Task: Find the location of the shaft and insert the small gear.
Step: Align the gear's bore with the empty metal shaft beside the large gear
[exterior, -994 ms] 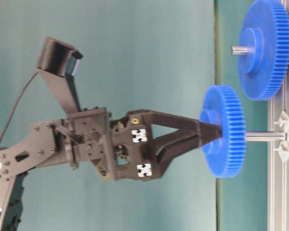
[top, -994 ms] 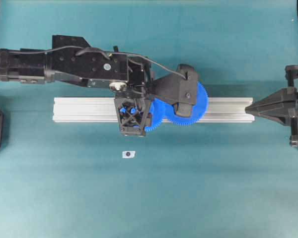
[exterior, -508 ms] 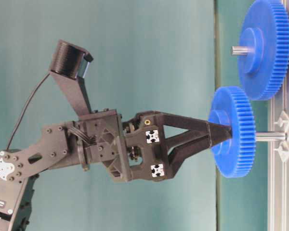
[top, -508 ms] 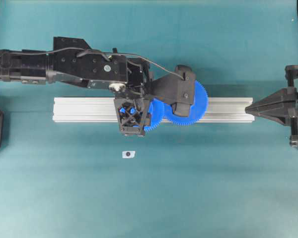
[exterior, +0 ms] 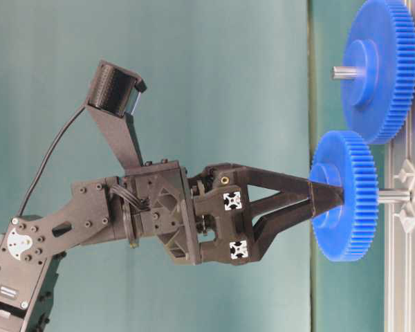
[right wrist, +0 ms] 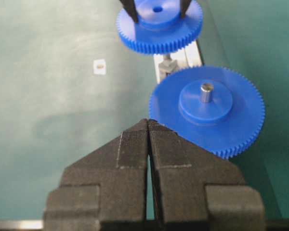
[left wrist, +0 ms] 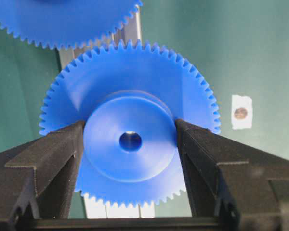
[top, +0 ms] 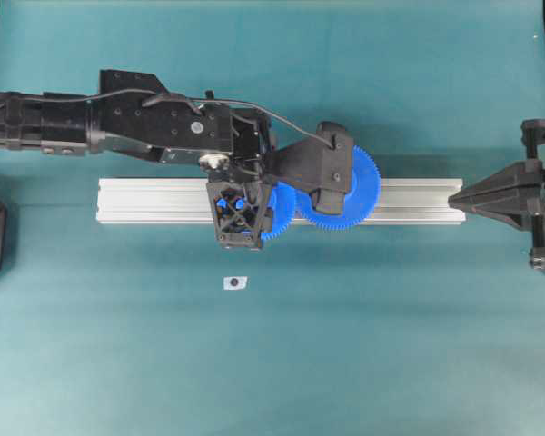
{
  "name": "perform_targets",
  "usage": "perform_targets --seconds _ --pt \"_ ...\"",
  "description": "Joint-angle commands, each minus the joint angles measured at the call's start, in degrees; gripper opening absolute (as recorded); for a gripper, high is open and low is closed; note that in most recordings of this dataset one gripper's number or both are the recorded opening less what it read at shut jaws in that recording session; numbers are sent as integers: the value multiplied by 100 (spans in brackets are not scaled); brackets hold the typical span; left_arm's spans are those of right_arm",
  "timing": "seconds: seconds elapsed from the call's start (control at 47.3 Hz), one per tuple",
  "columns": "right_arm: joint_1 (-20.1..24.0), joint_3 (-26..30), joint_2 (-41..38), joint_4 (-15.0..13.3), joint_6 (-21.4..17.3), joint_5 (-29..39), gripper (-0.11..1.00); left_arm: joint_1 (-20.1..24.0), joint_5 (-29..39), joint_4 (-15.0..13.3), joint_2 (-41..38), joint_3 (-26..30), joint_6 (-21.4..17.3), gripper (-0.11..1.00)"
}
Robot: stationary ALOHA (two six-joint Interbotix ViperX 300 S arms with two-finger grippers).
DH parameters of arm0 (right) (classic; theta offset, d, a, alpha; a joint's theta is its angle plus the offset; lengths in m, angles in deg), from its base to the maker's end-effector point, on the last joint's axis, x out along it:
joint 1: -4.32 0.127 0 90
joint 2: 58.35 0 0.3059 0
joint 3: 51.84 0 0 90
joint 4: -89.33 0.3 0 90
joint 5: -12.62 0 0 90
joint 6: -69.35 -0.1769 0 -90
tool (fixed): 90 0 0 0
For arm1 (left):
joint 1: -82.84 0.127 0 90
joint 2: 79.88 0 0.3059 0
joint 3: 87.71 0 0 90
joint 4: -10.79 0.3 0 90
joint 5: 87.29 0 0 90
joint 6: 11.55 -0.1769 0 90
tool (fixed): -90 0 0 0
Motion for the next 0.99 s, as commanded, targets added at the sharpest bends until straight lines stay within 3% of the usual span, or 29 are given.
perform_targets --seconds 0.0,0.973 --pt "-9 62 -35 0 -62 -53 -2 44 -26 26 88 9 9 64" --pt "-9 62 44 0 -62 -35 -2 264 -35 26 114 -105 -9 64"
